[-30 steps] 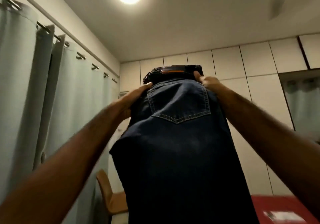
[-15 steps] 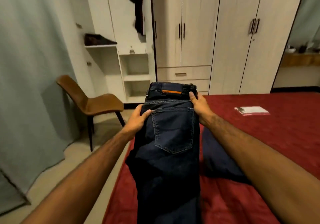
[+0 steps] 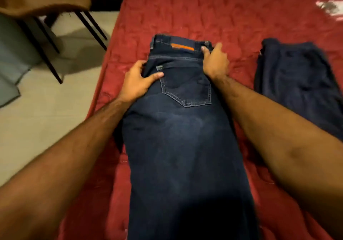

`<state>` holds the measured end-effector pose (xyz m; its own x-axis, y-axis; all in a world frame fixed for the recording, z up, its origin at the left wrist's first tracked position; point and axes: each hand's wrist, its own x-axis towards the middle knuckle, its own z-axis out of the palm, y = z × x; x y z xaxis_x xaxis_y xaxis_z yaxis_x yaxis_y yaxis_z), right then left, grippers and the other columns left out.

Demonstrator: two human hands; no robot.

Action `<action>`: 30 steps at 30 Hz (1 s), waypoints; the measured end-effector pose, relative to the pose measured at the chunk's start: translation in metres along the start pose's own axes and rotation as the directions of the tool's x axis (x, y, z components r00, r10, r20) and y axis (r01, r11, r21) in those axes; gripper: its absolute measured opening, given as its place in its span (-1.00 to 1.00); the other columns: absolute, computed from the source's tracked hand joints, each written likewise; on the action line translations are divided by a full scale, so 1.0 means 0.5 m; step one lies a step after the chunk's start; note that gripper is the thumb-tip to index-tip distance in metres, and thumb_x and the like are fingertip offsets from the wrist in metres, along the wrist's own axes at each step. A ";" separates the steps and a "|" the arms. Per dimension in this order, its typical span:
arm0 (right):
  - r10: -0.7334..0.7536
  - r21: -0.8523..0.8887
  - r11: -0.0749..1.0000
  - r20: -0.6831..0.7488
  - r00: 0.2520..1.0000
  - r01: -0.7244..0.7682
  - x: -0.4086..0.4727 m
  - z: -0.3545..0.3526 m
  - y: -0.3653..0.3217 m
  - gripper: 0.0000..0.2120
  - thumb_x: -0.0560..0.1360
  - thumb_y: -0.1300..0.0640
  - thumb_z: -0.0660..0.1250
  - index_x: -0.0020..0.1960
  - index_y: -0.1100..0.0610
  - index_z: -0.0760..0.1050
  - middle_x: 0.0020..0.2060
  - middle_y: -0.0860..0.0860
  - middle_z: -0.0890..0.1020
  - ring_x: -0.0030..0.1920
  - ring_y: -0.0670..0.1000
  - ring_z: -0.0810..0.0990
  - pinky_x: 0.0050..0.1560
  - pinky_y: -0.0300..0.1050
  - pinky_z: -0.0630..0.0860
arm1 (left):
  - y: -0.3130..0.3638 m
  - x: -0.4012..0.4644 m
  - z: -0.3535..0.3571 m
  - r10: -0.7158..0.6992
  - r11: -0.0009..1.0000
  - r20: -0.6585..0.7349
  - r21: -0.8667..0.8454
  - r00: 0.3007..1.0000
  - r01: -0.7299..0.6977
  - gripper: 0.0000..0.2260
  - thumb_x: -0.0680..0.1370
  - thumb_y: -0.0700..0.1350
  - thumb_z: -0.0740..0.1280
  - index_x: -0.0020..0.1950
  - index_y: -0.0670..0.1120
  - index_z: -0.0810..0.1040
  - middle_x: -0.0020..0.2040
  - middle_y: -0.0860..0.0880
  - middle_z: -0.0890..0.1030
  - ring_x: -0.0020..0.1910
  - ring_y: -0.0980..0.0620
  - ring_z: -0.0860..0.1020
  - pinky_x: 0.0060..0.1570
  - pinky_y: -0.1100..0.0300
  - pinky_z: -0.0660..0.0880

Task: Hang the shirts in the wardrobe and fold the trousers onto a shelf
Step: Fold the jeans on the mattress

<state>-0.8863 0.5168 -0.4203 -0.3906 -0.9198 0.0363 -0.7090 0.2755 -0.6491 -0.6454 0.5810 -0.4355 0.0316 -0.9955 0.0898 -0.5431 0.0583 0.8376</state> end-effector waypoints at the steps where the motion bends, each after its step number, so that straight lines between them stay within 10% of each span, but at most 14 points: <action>1: -0.016 -0.011 1.000 -0.018 1.000 0.016 0.007 0.016 0.013 -0.51 0.64 -0.17 0.15 0.33 0.22 0.32 0.22 0.27 0.56 0.23 0.30 0.52 0.12 0.09 0.43 | -0.013 0.012 0.010 0.000 1.000 0.020 -0.008 1.000 0.001 -0.49 0.46 0.05 0.53 0.29 -0.17 0.52 0.10 0.06 0.60 0.00 0.25 0.55 -0.04 0.51 0.40; 4: -0.040 0.128 0.991 0.036 0.999 0.035 0.002 0.013 0.026 -0.50 0.60 -0.19 0.23 0.28 0.22 0.34 0.16 0.19 0.59 0.19 0.22 0.55 0.05 -0.02 0.38 | -0.024 0.014 0.006 -0.031 0.999 0.052 -0.018 0.998 0.032 -0.34 0.34 0.28 0.49 0.30 -0.09 0.52 0.17 0.05 0.64 0.12 0.14 0.60 0.12 0.29 0.49; 8: -0.059 0.391 0.920 0.203 0.977 -0.026 -0.062 -0.032 0.033 -0.37 0.49 -0.10 0.44 0.34 0.22 0.27 0.17 0.04 0.52 0.13 -0.01 0.51 0.14 -0.30 0.37 | -0.005 0.001 -0.016 -0.115 0.986 0.177 -0.096 0.977 0.134 -0.39 0.42 0.04 0.57 0.38 -0.12 0.46 0.25 0.02 0.61 0.15 0.14 0.59 0.16 0.29 0.50; 11: -0.105 0.507 0.859 0.311 0.945 -0.071 -0.166 -0.078 0.068 -0.33 0.46 0.04 0.50 0.40 0.23 0.23 0.28 0.10 0.52 0.26 0.01 0.54 0.35 -0.02 0.46 | 0.010 -0.063 -0.044 -0.129 0.972 0.244 -0.159 0.961 0.171 -0.34 0.42 -0.10 0.58 0.44 -0.16 0.39 0.31 0.00 0.56 0.20 0.15 0.56 0.20 0.34 0.49; 15: -0.208 0.393 0.918 0.361 0.909 0.054 -0.354 -0.146 0.150 -0.13 0.43 0.02 0.53 0.55 0.24 0.12 0.49 0.15 0.31 0.47 0.05 0.32 0.49 -0.14 0.21 | 0.001 -0.251 -0.077 -0.073 0.988 0.099 -0.131 0.992 0.086 -0.60 0.56 -0.31 0.38 0.39 -0.23 0.45 0.23 -0.07 0.52 0.24 -0.01 0.50 0.11 0.47 0.40; 20: -0.203 0.405 0.912 0.296 0.933 0.070 -0.643 -0.235 0.237 -0.22 0.44 0.14 0.52 0.53 0.23 0.22 0.45 0.16 0.33 0.46 0.07 0.32 0.43 -0.22 0.21 | 0.054 -0.517 -0.082 -0.194 0.945 0.020 -0.265 0.981 0.192 -0.48 0.57 -0.38 0.33 0.49 -0.12 0.31 -0.05 -0.03 0.54 -0.16 0.13 0.51 -0.22 0.44 0.47; 23: -0.214 0.335 0.936 0.299 0.930 0.107 -0.814 -0.295 0.275 -0.34 0.46 0.16 0.50 0.48 0.21 0.31 0.35 0.16 0.41 0.37 0.05 0.36 0.39 -0.25 0.22 | 0.092 -0.707 -0.058 -0.226 0.939 0.059 -0.251 0.972 0.234 -0.49 0.55 -0.29 0.41 0.47 -0.15 0.34 0.06 -0.06 0.56 0.04 0.01 0.54 -0.01 0.39 0.47; 26: -0.117 0.325 0.946 0.357 0.927 -0.006 -0.934 -0.342 0.293 -0.52 0.46 0.12 0.50 0.32 0.20 0.46 0.25 0.15 0.47 0.24 0.01 0.46 0.29 -0.23 0.36 | 0.136 -0.890 -0.045 -0.173 0.954 0.178 -0.215 0.969 0.209 -0.40 0.49 -0.21 0.50 0.46 -0.13 0.30 0.37 -0.13 0.44 0.34 -0.06 0.46 0.34 0.22 0.40; 30: 0.063 0.307 0.913 0.543 0.837 -0.268 -1.056 -0.414 0.276 -0.59 0.44 -0.03 0.51 0.13 0.18 0.50 0.14 0.10 0.59 0.09 0.06 0.61 0.11 -0.06 0.58 | 0.220 -1.086 -0.068 -0.309 0.779 0.185 -0.513 0.933 0.360 -0.36 0.52 -0.26 0.46 0.43 -0.03 0.14 0.25 -0.14 0.58 0.09 0.01 0.64 0.01 0.23 0.60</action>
<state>-0.8996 1.0984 -0.3717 -0.0531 -0.9044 -0.4233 -0.3621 0.4125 -0.8359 -0.6938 1.1304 -0.3740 0.0421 -0.9606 -0.2748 0.0187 -0.2743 0.9615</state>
